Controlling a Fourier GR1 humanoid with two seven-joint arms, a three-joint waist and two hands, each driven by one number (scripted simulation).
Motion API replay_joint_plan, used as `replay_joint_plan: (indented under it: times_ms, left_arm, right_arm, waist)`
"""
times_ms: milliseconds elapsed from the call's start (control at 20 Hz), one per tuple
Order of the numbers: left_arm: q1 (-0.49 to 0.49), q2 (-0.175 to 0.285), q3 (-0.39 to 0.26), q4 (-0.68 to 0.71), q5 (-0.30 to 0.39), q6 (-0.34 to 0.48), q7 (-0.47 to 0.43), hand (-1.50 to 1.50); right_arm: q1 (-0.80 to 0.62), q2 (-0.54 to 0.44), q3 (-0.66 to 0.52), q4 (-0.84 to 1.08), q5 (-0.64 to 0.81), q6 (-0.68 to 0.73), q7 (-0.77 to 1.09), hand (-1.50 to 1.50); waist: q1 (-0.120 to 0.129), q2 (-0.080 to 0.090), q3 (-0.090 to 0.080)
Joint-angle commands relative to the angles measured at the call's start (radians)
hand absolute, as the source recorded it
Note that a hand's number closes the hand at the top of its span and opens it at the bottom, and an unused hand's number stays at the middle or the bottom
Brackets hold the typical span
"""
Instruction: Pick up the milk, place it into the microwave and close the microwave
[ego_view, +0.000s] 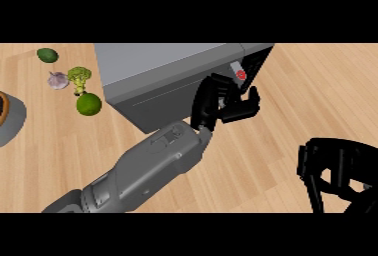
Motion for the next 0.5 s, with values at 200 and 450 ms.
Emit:
replay_joint_plan:
  times_ms: [200,450]
  left_arm:
    - [0.061,0.001,0.123,0.092,0.146,-0.126,-0.033,1.50]
    - [0.081,0.027,0.112,0.128,0.192,-0.224,-0.057,1.50]
  right_arm:
    - [0.088,0.042,0.049,-0.085,-0.005,-0.034,-0.003,1.50]
    - [0.146,0.058,0.069,-0.140,0.013,-0.076,0.006,1.50]
  waist:
    - [0.060,-0.003,-0.004]
    - [0.084,-0.009,-0.004]
